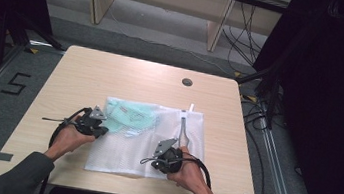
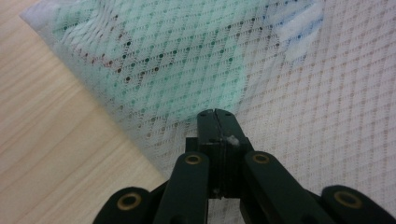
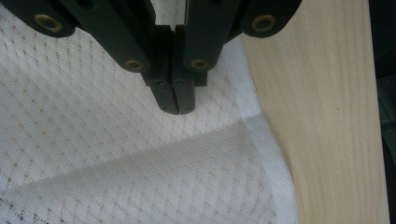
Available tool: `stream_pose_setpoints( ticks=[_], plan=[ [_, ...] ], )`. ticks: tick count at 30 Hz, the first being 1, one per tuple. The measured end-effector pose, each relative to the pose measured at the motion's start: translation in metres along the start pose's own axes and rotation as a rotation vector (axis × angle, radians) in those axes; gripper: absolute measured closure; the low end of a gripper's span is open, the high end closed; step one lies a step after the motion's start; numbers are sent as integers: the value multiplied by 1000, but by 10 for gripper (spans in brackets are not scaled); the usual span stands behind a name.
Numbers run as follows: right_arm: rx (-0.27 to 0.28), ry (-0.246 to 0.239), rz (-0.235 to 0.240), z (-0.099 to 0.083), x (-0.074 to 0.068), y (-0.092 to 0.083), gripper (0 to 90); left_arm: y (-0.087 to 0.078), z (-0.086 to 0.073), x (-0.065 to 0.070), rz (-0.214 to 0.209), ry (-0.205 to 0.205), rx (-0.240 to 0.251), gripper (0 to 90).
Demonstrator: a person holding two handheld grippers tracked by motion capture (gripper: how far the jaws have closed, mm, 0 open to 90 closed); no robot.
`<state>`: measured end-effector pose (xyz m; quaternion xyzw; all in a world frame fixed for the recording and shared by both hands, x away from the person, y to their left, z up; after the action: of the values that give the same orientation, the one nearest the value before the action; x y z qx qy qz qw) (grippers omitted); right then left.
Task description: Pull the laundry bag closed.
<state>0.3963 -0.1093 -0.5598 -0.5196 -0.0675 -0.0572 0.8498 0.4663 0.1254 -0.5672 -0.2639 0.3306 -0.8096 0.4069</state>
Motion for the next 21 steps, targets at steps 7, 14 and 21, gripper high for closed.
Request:
stream_pose_setpoints(
  ticks=[7, 14, 21],
  plan=[
    [6, -16, 10, 10, -2, 5, 900, -6, -6, -8, 20, -5, -1, 896],
    [14, -42, 37, 28, -6, 14, 900, -16, -12, -25, 78, 12, -18, 896],
    [48, -32, 31, 30, 0, 1, 890, -18, -10, -22, 78, 13, -14, 879]
  ],
)
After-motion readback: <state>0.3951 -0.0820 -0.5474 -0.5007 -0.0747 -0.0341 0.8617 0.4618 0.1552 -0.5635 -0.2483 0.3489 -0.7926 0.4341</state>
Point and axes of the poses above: each handheld gripper's, and its own axes: y roughly forward along the jaws, z roughly out of its top, x roughly to its right, the point moved 8 cm from there along y, roughly forward along the jaws, and after that the axes turned 15 degrees about -y, right-handed, at the moved point
